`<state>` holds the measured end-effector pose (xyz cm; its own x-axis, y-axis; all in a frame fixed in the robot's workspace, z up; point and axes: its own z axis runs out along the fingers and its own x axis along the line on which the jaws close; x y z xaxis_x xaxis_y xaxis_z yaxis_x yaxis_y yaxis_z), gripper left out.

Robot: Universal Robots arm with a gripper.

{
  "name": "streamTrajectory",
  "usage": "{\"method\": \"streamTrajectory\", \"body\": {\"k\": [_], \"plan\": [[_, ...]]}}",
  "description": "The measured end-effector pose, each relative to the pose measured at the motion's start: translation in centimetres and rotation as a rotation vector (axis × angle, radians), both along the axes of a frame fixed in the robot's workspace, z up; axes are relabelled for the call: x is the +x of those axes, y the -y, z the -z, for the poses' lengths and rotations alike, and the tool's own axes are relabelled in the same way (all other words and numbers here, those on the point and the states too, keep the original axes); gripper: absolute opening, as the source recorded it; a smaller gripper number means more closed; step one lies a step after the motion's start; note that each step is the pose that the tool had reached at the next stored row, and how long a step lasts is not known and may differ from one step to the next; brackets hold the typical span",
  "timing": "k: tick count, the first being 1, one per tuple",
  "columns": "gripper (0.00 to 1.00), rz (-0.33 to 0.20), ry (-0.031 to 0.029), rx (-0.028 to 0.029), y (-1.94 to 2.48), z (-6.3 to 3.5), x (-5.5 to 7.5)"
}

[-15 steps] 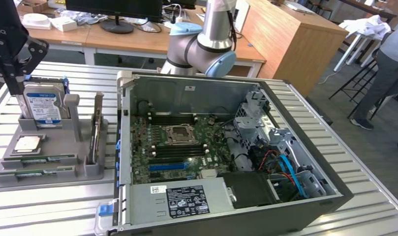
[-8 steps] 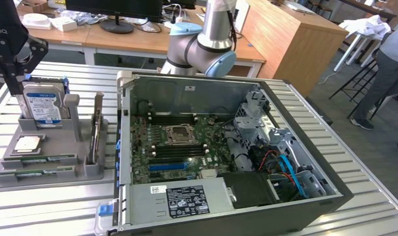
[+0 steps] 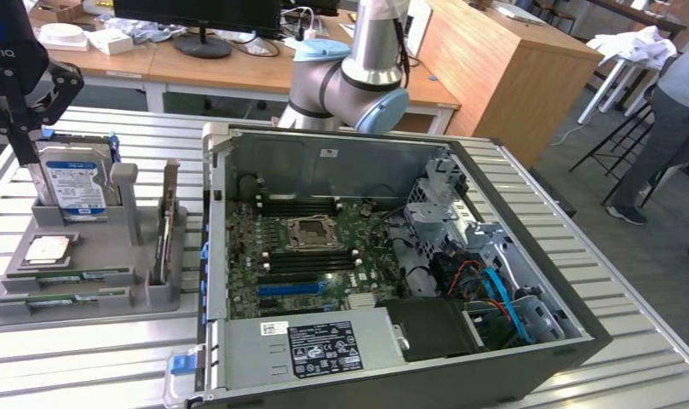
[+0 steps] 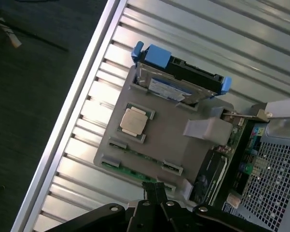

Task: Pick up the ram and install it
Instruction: 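Pick up the ram and move it above insertion slot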

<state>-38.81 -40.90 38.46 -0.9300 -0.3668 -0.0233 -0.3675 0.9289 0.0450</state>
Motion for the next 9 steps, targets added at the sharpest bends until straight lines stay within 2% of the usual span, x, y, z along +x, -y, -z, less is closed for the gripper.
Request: {"method": "streamTrajectory", "body": {"k": [9], "plan": [[0.10,-0.165,0.0000,0.0000,0.00,0.03,0.00]]}}
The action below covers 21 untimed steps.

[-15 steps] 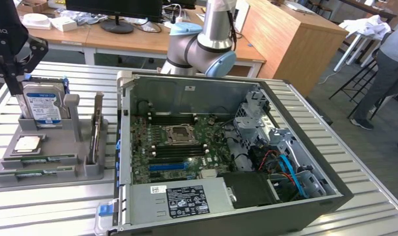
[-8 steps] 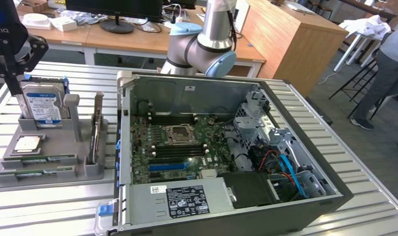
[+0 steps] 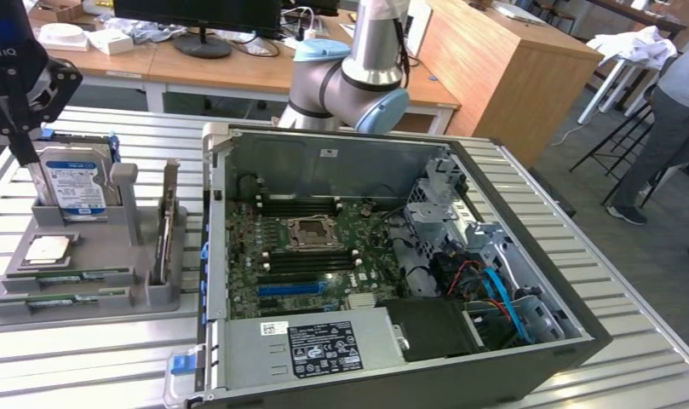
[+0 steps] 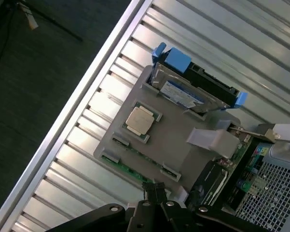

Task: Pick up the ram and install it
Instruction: 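Pick up the ram and move it above insertion slot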

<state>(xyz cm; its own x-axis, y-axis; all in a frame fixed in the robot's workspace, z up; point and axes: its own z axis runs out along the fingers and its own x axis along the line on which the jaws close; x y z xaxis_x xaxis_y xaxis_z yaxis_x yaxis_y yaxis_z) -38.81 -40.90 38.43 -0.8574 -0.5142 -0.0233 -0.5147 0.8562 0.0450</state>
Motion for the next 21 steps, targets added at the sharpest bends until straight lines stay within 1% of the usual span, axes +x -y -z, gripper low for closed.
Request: {"method": "streamTrajectory", "body": {"k": [21], "plan": [[0.10,-0.383,0.0000,0.0000,0.00,0.07,0.00]]}}
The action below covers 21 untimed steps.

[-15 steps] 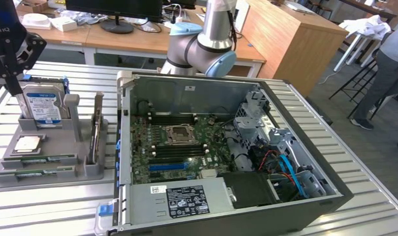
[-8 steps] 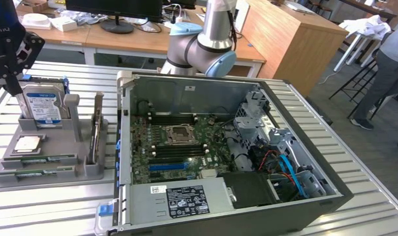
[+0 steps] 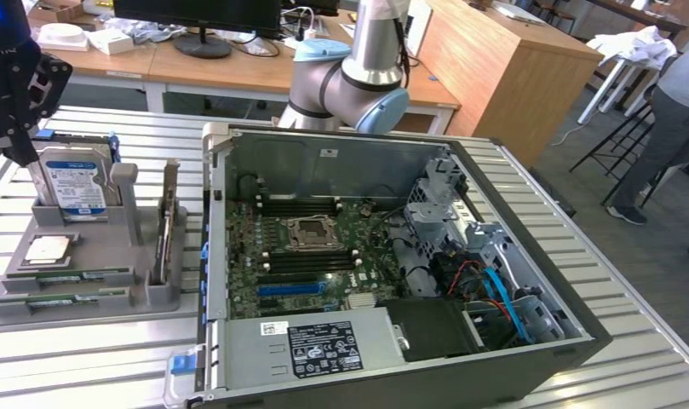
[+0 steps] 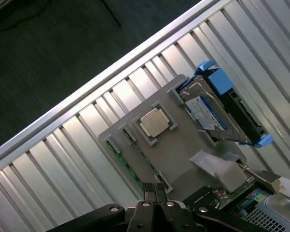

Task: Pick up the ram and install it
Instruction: 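Pick up the ram and move it above insertion slot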

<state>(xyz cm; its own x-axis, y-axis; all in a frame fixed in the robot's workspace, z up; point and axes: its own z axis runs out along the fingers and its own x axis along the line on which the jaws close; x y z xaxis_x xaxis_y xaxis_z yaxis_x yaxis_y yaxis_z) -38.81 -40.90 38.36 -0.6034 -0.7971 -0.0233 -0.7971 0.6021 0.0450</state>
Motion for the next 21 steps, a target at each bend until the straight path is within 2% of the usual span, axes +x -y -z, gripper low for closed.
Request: {"method": "streamTrajectory", "body": {"k": [21], "plan": [[0.10,-0.382,0.0000,0.0000,0.00,0.11,0.00]]}}
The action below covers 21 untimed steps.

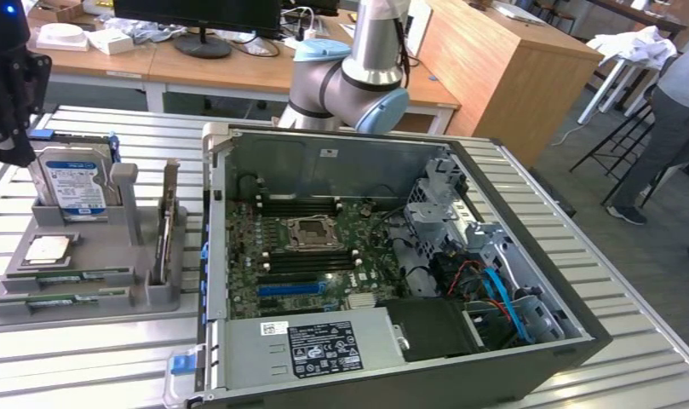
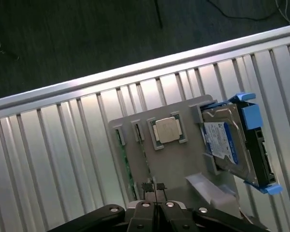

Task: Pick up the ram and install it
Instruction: 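Pick up the ram and move it above insertion slot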

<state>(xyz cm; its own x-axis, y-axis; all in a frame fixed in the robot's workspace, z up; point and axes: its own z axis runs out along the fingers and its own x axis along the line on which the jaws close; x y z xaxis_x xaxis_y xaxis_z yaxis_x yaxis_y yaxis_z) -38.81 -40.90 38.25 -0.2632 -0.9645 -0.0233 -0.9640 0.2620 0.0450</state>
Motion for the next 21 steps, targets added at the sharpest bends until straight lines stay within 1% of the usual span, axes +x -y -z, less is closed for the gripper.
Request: {"method": "streamTrajectory", "body": {"k": [16,17,21], "plan": [[0.10,-0.289,-0.0001,0.0000,0.00,0.12,0.00],[0.10,-0.298,-0.0001,0.0000,0.00,0.12,0.00],[0.10,-0.299,-0.0001,0.0000,0.00,0.12,0.00]]}}
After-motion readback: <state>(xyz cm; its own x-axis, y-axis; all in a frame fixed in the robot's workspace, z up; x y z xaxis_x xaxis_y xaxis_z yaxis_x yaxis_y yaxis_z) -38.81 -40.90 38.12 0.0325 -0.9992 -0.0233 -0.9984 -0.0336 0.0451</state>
